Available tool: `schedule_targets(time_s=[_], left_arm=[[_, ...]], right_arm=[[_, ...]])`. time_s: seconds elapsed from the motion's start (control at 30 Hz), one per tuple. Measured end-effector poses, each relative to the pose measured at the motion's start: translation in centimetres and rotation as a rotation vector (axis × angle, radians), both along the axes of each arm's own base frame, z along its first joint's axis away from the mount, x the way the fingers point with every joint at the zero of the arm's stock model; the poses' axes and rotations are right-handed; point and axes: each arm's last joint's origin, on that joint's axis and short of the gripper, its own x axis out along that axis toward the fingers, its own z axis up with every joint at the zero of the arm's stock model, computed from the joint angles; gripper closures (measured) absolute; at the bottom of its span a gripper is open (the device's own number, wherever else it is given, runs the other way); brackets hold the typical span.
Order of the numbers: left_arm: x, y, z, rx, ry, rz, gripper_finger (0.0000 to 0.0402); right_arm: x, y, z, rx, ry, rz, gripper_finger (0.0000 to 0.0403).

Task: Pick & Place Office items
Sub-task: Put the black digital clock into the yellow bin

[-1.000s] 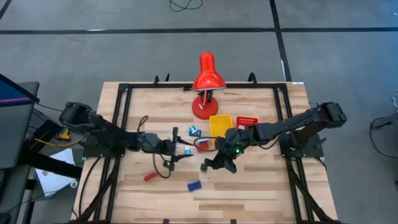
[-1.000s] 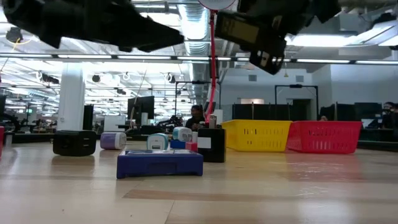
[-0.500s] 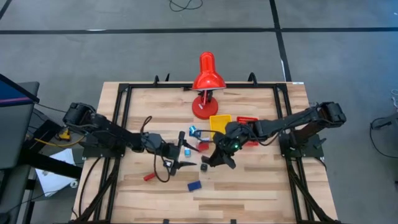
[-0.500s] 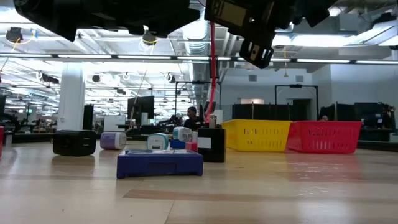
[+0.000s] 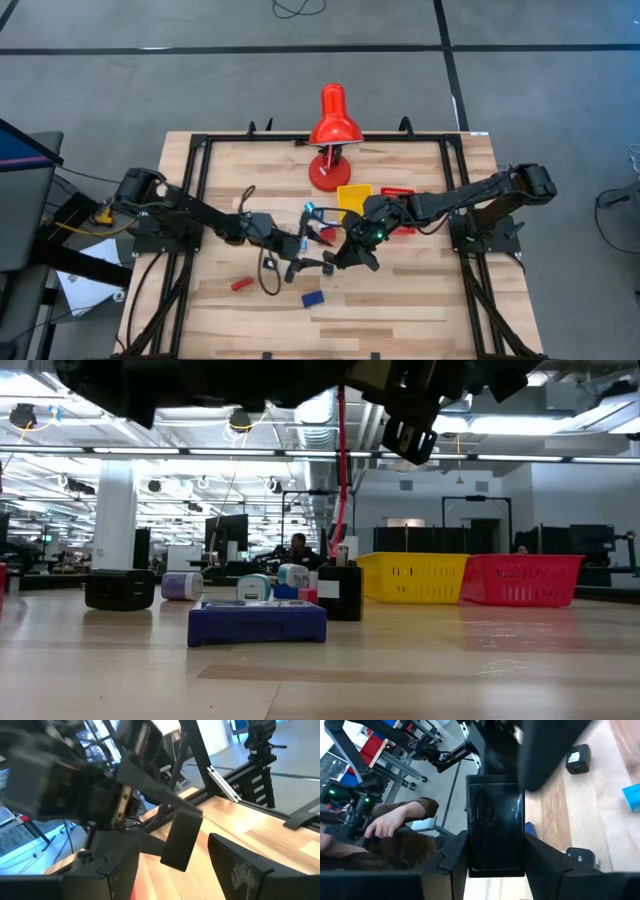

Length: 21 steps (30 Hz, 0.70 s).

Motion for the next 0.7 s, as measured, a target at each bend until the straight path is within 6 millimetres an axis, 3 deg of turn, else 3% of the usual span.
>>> schedule_targets(time_s=[0.2,0.53,0.7], left_arm=[[0.4,-0.2,0.2,0.0,-0.004,-0.039,0.0205],[0.1,-0.3,0.7,0.0,-0.023,-0.069,0.0311],[0.1,-0.3,0.7,0.006,-0.025,-0.069,0.0323]], right_arm=[[-0.1,0.3,-0.2,-0.002,0.017,0.011,0.0256],[-0.1,0.3,-0.1,0.002,0.012,0.01,0.0254],[-0.1,0.3,-0.1,0.005,0.013,0.009,0.0252]])
